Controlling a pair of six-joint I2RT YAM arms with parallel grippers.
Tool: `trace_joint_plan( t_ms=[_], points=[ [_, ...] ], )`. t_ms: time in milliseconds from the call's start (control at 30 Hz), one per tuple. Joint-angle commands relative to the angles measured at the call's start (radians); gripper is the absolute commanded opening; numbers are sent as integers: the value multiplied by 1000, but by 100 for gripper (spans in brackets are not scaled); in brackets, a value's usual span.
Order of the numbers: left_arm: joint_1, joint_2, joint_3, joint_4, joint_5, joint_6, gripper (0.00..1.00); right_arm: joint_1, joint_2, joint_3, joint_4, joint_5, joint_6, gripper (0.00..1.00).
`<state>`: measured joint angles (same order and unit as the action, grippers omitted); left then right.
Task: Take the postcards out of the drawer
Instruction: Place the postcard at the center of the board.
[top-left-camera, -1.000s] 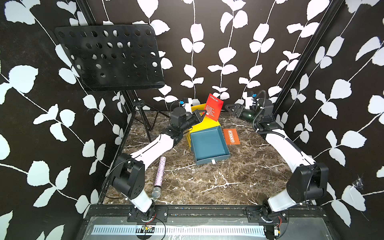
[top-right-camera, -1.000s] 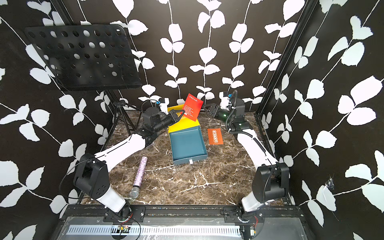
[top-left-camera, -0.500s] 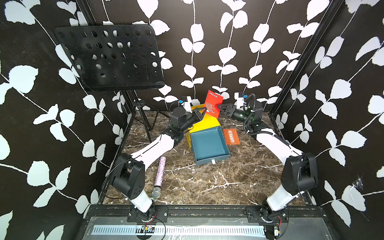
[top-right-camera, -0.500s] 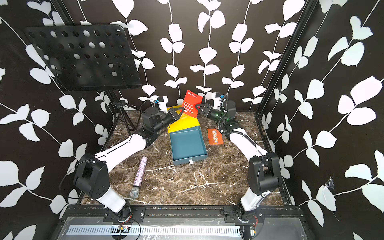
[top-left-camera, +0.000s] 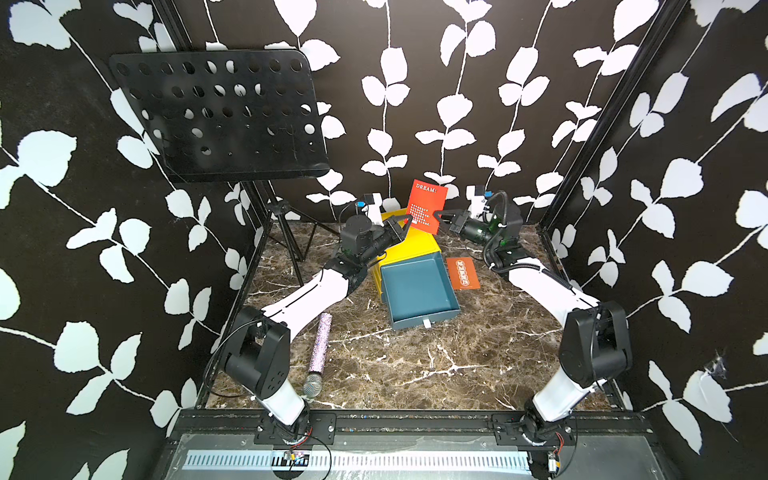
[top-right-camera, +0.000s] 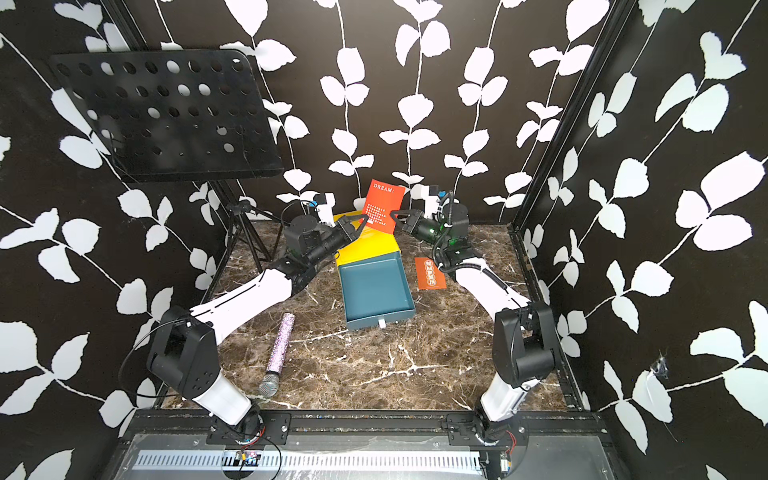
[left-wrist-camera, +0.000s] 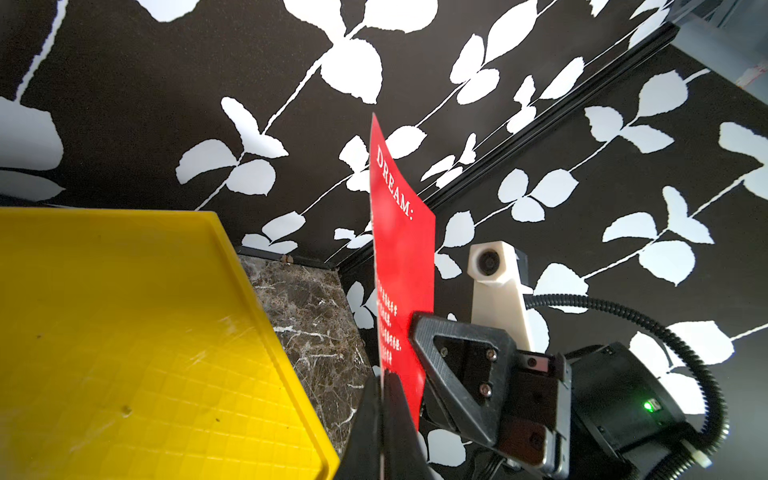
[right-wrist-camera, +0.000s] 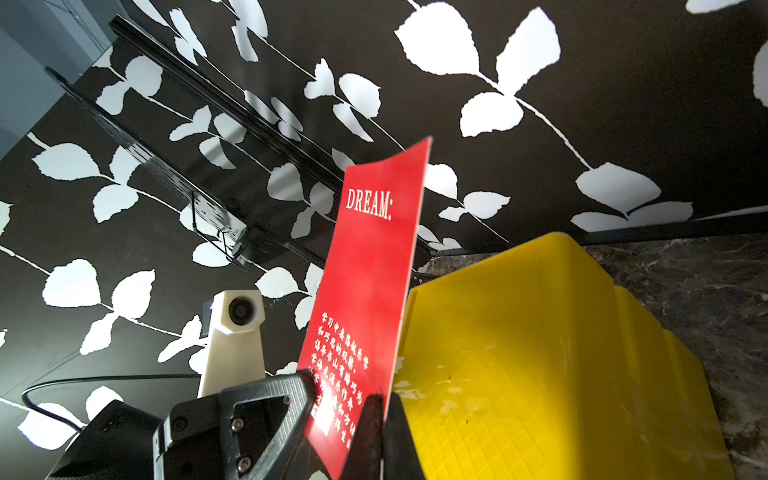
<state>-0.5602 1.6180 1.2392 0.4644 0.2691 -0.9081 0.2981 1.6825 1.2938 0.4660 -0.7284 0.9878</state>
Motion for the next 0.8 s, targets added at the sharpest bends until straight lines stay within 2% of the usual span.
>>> trace_joint_plan(
  t_ms=[0,67,133,333,500,667,767],
  points=[
    [-8,-29,-13,-9,7,39,30,7,-21,-10,26,0,-1,0],
    [-9,-34,-4,-50,7,74,53,1,-30,-1,-23,-5,-33,0],
    [-7,-44,6,-98,-1,114,67,-13,-40,7,-80,-16,-68,0],
    [-2,-92,-11,-212,-52,218,99,-87,-74,12,-198,-51,-123,0],
    [19,-135,-12,-321,-82,303,99,-176,-137,12,-321,-93,-189,0],
    [47,-194,-10,-433,-148,407,99,-277,-162,60,-543,-106,-328,0],
    [80,-207,-3,-477,-135,426,99,-332,-136,109,-679,-144,-427,0]
  ],
)
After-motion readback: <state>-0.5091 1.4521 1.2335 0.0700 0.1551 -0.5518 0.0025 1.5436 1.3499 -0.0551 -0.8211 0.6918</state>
